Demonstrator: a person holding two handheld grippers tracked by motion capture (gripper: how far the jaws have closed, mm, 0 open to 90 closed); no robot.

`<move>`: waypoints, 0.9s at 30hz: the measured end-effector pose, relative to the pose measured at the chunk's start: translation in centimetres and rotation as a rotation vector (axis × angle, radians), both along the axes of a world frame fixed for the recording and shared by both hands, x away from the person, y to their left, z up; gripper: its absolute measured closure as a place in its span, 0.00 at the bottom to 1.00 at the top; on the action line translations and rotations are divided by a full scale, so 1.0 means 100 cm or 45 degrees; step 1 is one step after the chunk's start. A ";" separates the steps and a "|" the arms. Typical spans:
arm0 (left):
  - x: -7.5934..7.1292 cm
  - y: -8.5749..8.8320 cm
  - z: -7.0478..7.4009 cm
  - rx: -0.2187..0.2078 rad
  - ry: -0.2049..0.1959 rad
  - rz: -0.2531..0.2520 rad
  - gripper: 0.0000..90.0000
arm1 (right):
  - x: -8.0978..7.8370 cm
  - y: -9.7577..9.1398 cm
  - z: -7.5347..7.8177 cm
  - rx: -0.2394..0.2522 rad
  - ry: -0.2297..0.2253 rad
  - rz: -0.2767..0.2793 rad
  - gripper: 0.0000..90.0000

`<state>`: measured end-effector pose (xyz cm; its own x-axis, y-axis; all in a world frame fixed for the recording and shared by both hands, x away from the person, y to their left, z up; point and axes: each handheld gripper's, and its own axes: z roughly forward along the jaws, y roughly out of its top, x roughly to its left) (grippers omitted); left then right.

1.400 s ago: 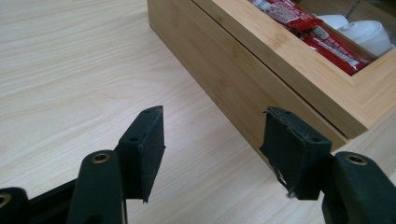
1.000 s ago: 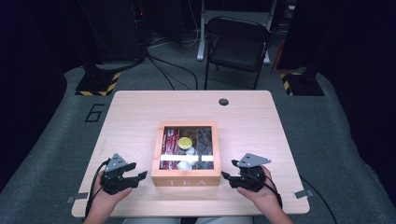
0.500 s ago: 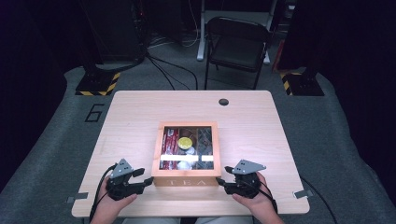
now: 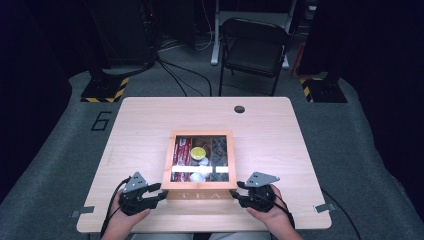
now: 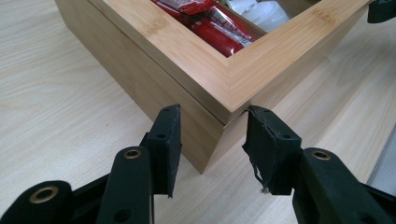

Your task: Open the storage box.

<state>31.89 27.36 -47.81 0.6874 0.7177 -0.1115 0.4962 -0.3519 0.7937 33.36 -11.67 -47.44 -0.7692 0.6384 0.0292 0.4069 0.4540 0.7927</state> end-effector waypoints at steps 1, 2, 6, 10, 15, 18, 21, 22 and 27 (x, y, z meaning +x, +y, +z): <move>-0.001 -0.003 0.000 0.007 -0.002 -0.008 0.63 | 0.000 0.001 0.000 -0.002 -0.010 -0.002 0.63; -0.001 -0.004 0.000 0.027 -0.006 -0.011 0.64 | -0.001 0.001 0.000 -0.004 -0.004 -0.006 0.63; -0.001 -0.006 0.000 0.050 -0.013 -0.008 0.63 | -0.001 0.002 0.001 -0.011 -0.020 -0.008 0.63; -0.002 -0.008 0.000 0.051 -0.028 0.004 0.63 | -0.001 0.002 0.001 -0.012 -0.017 -0.007 0.63; -0.003 -0.007 0.003 0.049 -0.040 0.002 0.64 | -0.001 0.002 0.001 -0.013 -0.017 -0.004 0.63; -0.003 -0.007 0.004 0.061 -0.048 -0.003 0.64 | -0.001 0.002 0.001 -0.007 -0.017 -0.006 0.63; -0.004 -0.008 0.004 0.053 -0.064 0.007 0.64 | -0.001 0.002 0.002 0.001 -0.009 -0.007 0.63; -0.004 -0.008 0.004 0.050 -0.068 0.007 0.64 | -0.001 0.002 0.002 0.003 -0.008 -0.005 0.63; -0.004 -0.008 0.005 0.035 -0.061 0.001 0.64 | 0.000 0.002 0.003 0.010 -0.008 -0.011 0.63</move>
